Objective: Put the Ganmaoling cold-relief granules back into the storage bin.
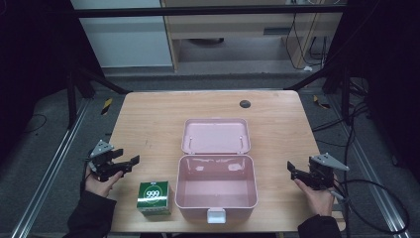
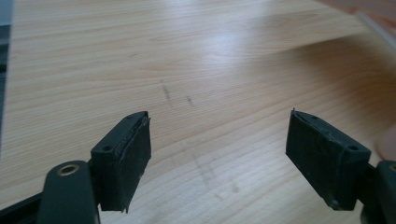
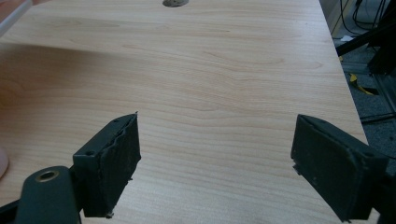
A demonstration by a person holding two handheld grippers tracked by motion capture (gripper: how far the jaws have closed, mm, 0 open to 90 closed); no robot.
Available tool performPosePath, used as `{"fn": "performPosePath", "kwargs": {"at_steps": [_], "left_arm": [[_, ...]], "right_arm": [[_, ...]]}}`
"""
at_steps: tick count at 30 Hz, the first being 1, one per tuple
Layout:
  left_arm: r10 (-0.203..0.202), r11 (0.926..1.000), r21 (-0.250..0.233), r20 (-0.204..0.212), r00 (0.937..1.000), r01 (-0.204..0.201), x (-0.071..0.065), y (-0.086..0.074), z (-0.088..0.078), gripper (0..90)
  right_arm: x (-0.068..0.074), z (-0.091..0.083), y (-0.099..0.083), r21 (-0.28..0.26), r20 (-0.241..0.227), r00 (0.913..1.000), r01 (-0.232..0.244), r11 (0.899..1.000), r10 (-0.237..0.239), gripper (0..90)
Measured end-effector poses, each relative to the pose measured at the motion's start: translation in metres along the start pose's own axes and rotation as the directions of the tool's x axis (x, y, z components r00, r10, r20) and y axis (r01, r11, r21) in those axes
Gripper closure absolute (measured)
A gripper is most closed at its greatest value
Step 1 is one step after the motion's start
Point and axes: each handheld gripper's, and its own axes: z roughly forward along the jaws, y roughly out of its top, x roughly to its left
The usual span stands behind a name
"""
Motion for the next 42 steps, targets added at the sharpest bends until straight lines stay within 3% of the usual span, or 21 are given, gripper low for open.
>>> {"fn": "performPosePath", "kwargs": {"at_steps": [1, 3, 6, 8, 14, 16, 17, 21, 28, 34, 36, 38, 39, 40, 42], "left_arm": [[0.013, 0.9999, 0.000, 0.012, 0.9998, -0.013, -0.001, 0.001, -0.002, 21.4], [0.042, 0.9990, 0.014, 0.076, 0.9962, -0.043, -0.003, 0.005, -0.005, 22.1], [0.086, 0.9959, 0.017, 0.113, 0.9898, -0.088, -0.007, 0.010, -0.011, 21.3], [0.100, 0.9945, 0.017, 0.132, 0.9862, -0.103, -0.010, 0.014, -0.015, 21.3], [0.174, 0.9828, 0.029, 0.185, 0.9671, -0.182, -0.015, 0.025, -0.025, 21.2], [0.180, 0.9817, 0.028, 0.193, 0.9647, -0.188, -0.016, 0.027, -0.026, 21.1], [0.197, 0.9776, 0.028, 0.220, 0.9553, -0.208, -0.017, 0.030, -0.029, 21.0], [0.234, 0.9658, 0.050, 0.260, 0.9369, -0.255, -0.021, 0.035, -0.032, 20.3], [0.295, 0.9363, 0.091, 0.322, 0.8999, -0.339, -0.030, 0.043, -0.036, 17.9], [0.355, 0.8968, 0.128, 0.362, 0.8618, -0.424, -0.042, 0.050, -0.038, 15.3], [0.361, 0.8890, 0.136, 0.378, 0.8523, -0.437, -0.044, 0.052, -0.038, 14.9], [0.374, 0.8757, 0.152, 0.387, 0.8428, -0.458, -0.046, 0.054, -0.038, 14.7], [0.374, 0.8757, 0.152, 0.387, 0.8428, -0.458, -0.046, 0.054, -0.038, 14.6], [0.389, 0.8603, 0.164, 0.399, 0.8302, -0.482, -0.049, 0.056, -0.037, 14.6], [0.408, 0.8425, 0.173, 0.413, 0.8140, -0.510, -0.052, 0.058, -0.038, 14.5]], "right_arm": [[0.000, -0.001, -0.001, 0.000, 0.006, 1.0000, 0.008, 1.000, -0.008, 15.2], [0.000, -0.002, -0.002, 0.011, 0.016, 0.9994, 0.029, 1.000, -0.029, 15.0], [0.001, -0.002, -0.003, 0.022, 0.020, 0.9992, 0.033, 0.999, -0.033, 14.3], [0.001, -0.001, -0.003, 0.025, 0.020, 0.9991, 0.037, 0.999, -0.038, 14.0], [0.000, -0.001, -0.002, 0.028, 0.020, 0.9988, 0.044, 0.999, -0.044, 13.1], [0.000, -0.001, -0.002, 0.035, 0.019, 0.9988, 0.044, 0.998, -0.045, 13.0], [0.001, -0.001, -0.002, 0.041, 0.019, 0.9989, 0.043, 0.998, -0.043, 12.9], [0.001, -0.001, -0.003, 0.051, 0.018, 0.9987, 0.046, 0.998, -0.047, 12.9], [0.001, -0.001, -0.003, 0.058, 0.019, 0.9979, 0.061, 0.996, -0.063, 12.4], [0.001, -0.001, -0.002, 0.058, 0.017, 0.9975, 0.067, 0.996, -0.068, 11.6], [0.001, -0.001, -0.002, 0.058, 0.015, 0.9975, 0.068, 0.996, -0.069, 11.2], [0.001, -0.001, -0.002, 0.062, 0.015, 0.9973, 0.071, 0.996, -0.072, 10.9], [0.001, -0.001, -0.002, 0.063, 0.013, 0.9970, 0.075, 0.995, -0.076, 10.9], [0.001, -0.001, -0.002, 0.065, 0.013, 0.9969, 0.077, 0.995, -0.078, 10.7], [0.002, -0.001, -0.002, 0.068, 0.012, 0.9969, 0.077, 0.995, -0.078, 10.4]]}}
